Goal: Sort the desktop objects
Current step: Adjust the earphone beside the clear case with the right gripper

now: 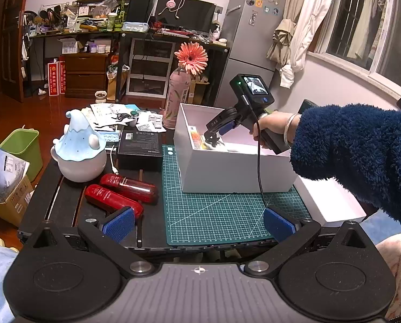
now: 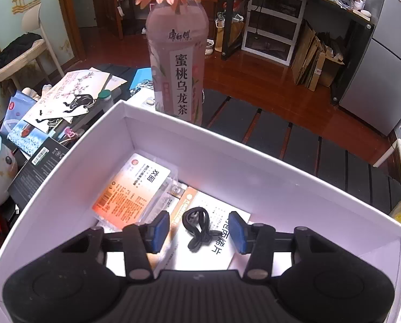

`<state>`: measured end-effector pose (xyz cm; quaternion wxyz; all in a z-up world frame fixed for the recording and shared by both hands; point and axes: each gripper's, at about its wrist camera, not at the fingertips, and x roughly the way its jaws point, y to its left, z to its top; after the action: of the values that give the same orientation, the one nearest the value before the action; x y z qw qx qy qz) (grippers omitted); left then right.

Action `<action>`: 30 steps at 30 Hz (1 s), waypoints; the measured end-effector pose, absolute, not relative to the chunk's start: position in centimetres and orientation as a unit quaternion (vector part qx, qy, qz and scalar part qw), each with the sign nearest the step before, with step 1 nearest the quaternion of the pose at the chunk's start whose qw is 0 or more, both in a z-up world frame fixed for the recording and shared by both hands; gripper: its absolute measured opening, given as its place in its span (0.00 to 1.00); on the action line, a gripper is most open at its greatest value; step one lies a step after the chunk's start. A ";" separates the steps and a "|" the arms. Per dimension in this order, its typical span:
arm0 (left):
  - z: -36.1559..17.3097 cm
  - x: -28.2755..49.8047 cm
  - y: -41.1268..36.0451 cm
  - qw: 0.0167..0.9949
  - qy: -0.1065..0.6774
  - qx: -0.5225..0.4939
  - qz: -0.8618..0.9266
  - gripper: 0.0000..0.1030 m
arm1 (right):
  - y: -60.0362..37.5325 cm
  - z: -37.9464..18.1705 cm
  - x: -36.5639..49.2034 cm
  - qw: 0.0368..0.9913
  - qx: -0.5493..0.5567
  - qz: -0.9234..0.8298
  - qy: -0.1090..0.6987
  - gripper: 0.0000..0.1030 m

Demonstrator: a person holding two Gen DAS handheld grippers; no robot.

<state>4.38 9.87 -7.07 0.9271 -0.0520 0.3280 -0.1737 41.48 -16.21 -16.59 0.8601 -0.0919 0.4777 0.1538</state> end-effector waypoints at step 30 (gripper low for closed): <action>-6.7 3.8 9.7 0.929 0.325 -0.050 -0.170 1.00 | -15.7 -16.5 41.7 0.874 -0.003 0.081 0.478 0.29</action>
<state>3.81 9.73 -6.71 0.9291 -0.0495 0.3247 -0.1703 41.68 -15.67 -16.47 0.8744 -0.0033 0.4784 0.0813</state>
